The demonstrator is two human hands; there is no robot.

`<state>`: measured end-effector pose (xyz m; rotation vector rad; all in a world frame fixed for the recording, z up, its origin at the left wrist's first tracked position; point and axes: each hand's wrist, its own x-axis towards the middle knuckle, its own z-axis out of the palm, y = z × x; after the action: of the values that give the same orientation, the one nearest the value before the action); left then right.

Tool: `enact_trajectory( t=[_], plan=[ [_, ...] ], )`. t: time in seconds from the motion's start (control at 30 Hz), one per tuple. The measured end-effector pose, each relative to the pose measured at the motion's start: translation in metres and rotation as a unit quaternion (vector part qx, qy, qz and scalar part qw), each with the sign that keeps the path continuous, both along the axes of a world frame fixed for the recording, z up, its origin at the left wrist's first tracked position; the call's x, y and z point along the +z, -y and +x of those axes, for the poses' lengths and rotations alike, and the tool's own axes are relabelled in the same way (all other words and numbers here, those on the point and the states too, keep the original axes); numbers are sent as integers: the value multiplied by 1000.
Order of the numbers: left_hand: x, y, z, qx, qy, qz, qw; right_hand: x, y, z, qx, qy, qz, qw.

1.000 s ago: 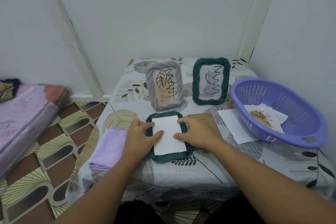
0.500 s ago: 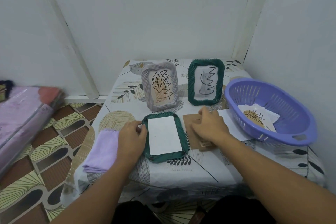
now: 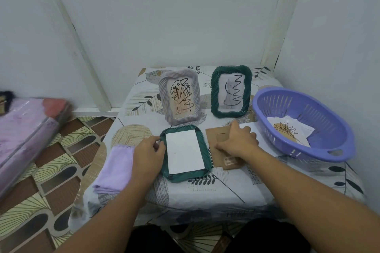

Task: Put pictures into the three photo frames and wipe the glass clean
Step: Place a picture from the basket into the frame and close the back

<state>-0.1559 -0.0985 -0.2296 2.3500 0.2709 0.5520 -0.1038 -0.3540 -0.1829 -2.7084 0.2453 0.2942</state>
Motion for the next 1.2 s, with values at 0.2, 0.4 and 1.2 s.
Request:
enact_trajectory(
  t=[0.2, 0.4, 1.2],
  plan=[
    [2, 1, -1, 0, 0, 0, 1000, 6, -4, 0, -16, 34, 38, 999],
    [4, 1, -2, 0, -1, 1, 1000, 11, -7, -2, -24, 75, 170, 982],
    [60, 6, -9, -107, -127, -328, 930, 19, -75, -16, 54, 53, 410, 909]
  ],
)
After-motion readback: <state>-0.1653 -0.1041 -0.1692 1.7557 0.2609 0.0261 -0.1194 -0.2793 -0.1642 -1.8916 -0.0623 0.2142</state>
